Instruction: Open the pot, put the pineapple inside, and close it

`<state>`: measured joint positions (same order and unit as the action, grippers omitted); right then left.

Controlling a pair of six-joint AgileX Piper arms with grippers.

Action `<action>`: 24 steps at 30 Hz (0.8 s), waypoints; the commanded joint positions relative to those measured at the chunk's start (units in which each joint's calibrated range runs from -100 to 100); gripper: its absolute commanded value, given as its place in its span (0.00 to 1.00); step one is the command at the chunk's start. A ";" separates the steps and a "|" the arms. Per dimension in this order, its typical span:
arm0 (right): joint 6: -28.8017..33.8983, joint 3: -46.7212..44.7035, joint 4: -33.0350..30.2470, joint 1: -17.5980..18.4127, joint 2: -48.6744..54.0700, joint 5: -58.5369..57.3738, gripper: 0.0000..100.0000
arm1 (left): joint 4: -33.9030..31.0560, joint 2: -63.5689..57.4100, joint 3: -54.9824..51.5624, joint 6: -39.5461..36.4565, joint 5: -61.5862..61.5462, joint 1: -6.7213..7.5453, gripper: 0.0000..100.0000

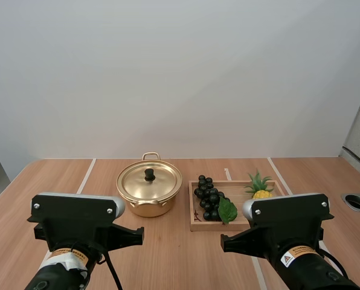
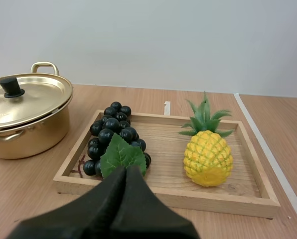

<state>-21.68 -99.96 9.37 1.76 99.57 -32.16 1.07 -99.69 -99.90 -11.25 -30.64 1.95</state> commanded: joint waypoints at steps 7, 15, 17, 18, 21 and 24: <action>0.39 -0.04 3.21 -1.15 0.43 -0.86 0.00 | -5.13 -0.31 -0.10 -10.55 -1.14 3.78 0.00; 0.39 -0.04 3.21 -0.82 0.43 -0.86 0.00 | -5.13 -0.31 -0.10 -10.55 -1.14 3.91 0.00; 0.39 -0.04 2.91 -0.82 0.43 -0.37 0.00 | -5.13 -0.31 -0.10 -10.55 -0.88 3.90 0.00; 0.39 -0.04 2.39 -0.74 0.43 1.38 0.00 | -5.59 -0.31 -0.10 -10.55 0.02 3.90 0.00; 0.39 -0.04 1.10 -0.74 0.43 14.82 0.00 | -10.72 -0.31 -0.10 -10.15 9.06 3.99 0.00; 0.39 -0.04 1.10 -0.74 0.43 37.29 0.00 | -18.50 -0.31 -0.10 -10.15 24.80 3.99 0.00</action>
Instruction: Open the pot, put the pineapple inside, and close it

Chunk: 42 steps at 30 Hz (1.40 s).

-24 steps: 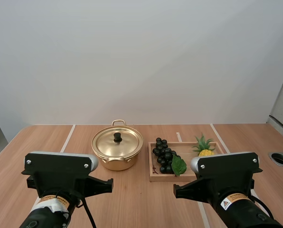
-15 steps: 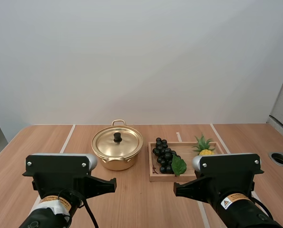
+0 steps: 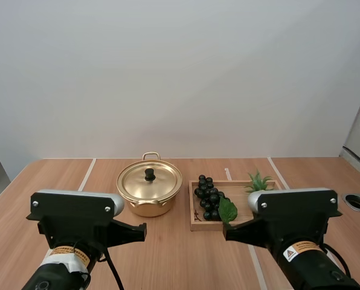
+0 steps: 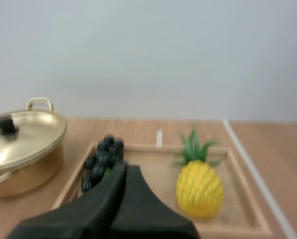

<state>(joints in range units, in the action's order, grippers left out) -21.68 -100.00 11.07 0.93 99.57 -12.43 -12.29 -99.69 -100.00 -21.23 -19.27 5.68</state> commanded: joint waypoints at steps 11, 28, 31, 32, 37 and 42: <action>0.39 0.87 -4.63 0.09 0.43 76.55 0.00 | -5.47 -0.31 8.58 2.80 53.60 0.26 0.00; 0.39 50.87 -3.97 0.01 -13.84 -4.98 0.00 | -1.60 12.50 43.46 5.03 22.47 -0.10 0.00; 0.39 58.72 -6.77 -0.44 -19.16 -15.96 0.00 | -1.60 18.44 53.02 5.03 12.41 -0.37 0.00; 0.39 61.34 -8.04 -0.68 -20.65 -18.65 0.00 | -1.60 20.64 56.65 5.03 9.30 -0.54 0.00; 0.39 75.15 -9.27 -2.10 -30.81 -39.94 0.00 | -1.60 31.39 74.11 5.16 -6.68 -1.81 0.00; 0.81 87.01 -9.27 -3.37 -39.74 -59.39 0.00 | 5.34 40.26 86.68 9.74 -26.46 -2.78 0.00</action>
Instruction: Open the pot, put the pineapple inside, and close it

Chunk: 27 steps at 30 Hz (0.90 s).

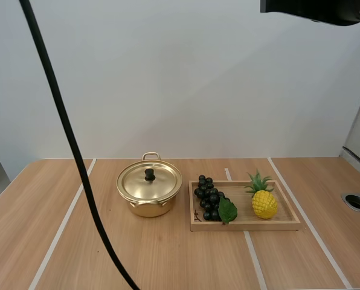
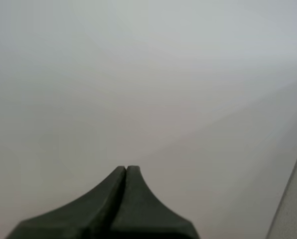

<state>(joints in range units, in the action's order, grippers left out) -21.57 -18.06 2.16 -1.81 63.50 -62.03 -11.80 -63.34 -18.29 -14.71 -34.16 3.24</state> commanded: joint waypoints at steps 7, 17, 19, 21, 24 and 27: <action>2.22 13.70 -0.72 -0.78 -14.50 -27.26 0.00 | 16.43 14.09 11.22 16.82 -33.74 -0.34 0.00; 2.22 14.00 -5.66 -0.78 -24.38 -34.16 0.00 | 18.55 26.59 11.22 20.54 -35.45 -0.34 0.00; 2.22 14.00 -7.44 -0.78 -25.10 -31.27 0.00 | 18.59 28.90 11.22 20.54 -33.91 -0.34 0.00; 2.22 14.00 -9.21 -0.78 -25.35 -27.56 0.00 | 18.68 31.10 11.22 20.54 -33.28 -0.34 0.00; 2.22 13.88 -9.59 -0.78 -25.47 -26.37 0.00 | 18.68 34.06 11.22 21.20 -33.46 -0.34 0.00; 2.22 13.88 -9.83 -0.78 -26.31 -26.94 0.00 | 18.68 36.70 11.22 23.78 -35.57 -0.34 0.00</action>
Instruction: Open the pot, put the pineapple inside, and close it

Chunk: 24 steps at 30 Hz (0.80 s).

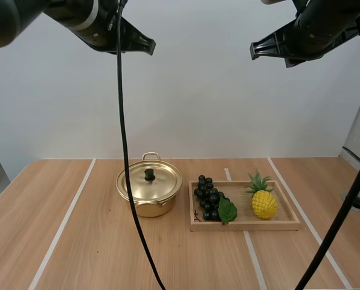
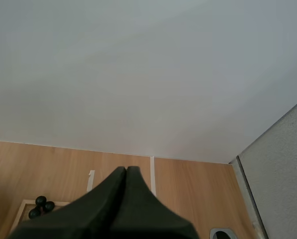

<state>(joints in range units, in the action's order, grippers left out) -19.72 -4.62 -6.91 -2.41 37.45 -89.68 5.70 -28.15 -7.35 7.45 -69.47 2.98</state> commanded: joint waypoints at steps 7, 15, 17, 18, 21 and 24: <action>0.26 0.44 -0.76 -0.18 -5.10 -2.53 0.00 | 3.03 6.90 0.29 2.44 -6.38 -0.08 0.00; -1.62 0.44 -2.00 -0.18 -13.32 -10.14 0.00 | 3.88 13.24 0.29 3.23 -8.72 -0.08 0.00; -1.66 0.44 -2.14 -0.18 -14.78 -10.32 0.00 | 4.32 14.66 0.29 3.71 -9.91 -0.08 0.00; -1.66 0.44 -2.14 -0.18 -15.39 -10.32 0.00 | 4.61 15.51 0.29 3.71 -10.14 -0.08 0.00; -1.87 0.44 -3.06 -0.18 -16.78 -10.32 0.00 | 5.18 17.98 0.29 3.71 -11.86 -0.08 0.00; -1.87 -0.18 -3.87 -0.18 -17.87 -10.32 0.00 | 6.66 20.77 0.29 3.71 -14.80 -0.08 0.00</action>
<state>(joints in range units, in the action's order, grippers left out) -20.97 -4.49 -9.44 -2.41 19.73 -99.45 10.50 -9.16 -7.31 10.81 -82.28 2.98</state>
